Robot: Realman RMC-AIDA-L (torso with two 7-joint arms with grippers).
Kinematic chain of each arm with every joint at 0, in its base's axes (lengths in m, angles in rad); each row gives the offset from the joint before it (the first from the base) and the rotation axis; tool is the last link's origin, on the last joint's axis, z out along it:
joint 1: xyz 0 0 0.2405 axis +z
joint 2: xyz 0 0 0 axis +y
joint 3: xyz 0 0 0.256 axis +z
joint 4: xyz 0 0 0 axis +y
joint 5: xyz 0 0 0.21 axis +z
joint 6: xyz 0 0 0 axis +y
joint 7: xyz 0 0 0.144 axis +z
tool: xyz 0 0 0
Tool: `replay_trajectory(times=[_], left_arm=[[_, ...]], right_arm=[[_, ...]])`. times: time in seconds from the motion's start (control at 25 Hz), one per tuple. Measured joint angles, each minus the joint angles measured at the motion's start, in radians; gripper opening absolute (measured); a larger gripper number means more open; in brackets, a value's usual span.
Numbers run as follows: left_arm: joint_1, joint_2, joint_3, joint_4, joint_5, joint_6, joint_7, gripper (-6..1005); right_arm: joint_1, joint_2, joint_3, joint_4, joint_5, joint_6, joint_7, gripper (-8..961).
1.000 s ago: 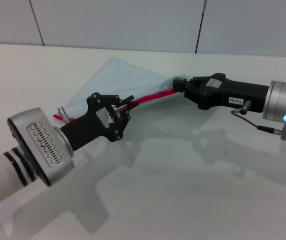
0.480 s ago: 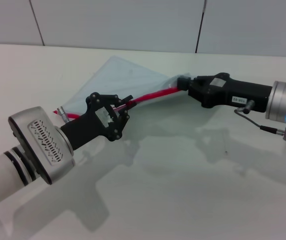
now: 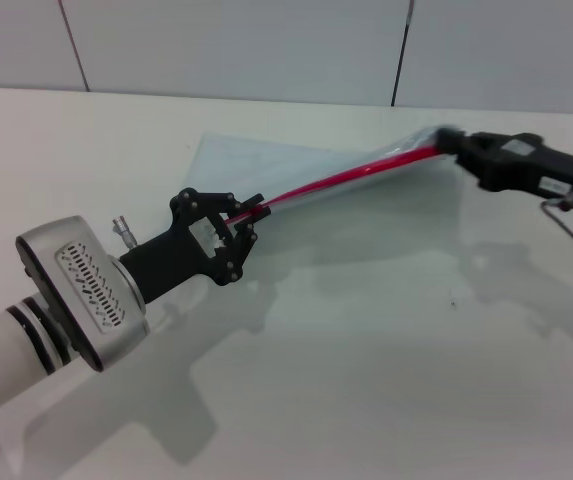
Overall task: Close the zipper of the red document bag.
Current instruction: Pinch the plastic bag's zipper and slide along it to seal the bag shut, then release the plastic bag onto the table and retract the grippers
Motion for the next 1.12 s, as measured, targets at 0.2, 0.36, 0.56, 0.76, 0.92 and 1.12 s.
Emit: replay_trajectory(times=[0.2, 0.36, 0.56, 0.76, 0.92, 1.12], left_arm=[[0.002, 0.001, 0.000, 0.000, 0.000, -0.002, 0.000, 81], [0.003, 0.001, 0.000, 0.000, 0.000, -0.002, 0.000, 83], [0.008, 0.001, 0.000, 0.000, 0.000, -0.002, 0.000, 85], [0.013, 0.001, -0.010, 0.000, 0.000, -0.001, 0.000, 88], [0.015, 0.000, -0.032, -0.001, -0.002, 0.006, 0.007, 123], [0.028, -0.001, -0.039, -0.004, -0.004, 0.057, 0.008, 207]], right_arm=[[-0.054, -0.001, 0.076, -0.048, 0.000, 0.003, 0.022, 20], [-0.096, -0.002, 0.148, -0.073, 0.000, 0.003, 0.028, 20], [-0.129, -0.003, 0.210, -0.103, -0.001, 0.005, 0.035, 20], [-0.142, -0.004, 0.246, -0.111, 0.000, 0.007, 0.033, 24], [-0.137, -0.005, 0.247, -0.112, -0.001, 0.007, 0.026, 47], [-0.135, 0.001, 0.257, -0.107, 0.001, -0.022, -0.044, 138]])
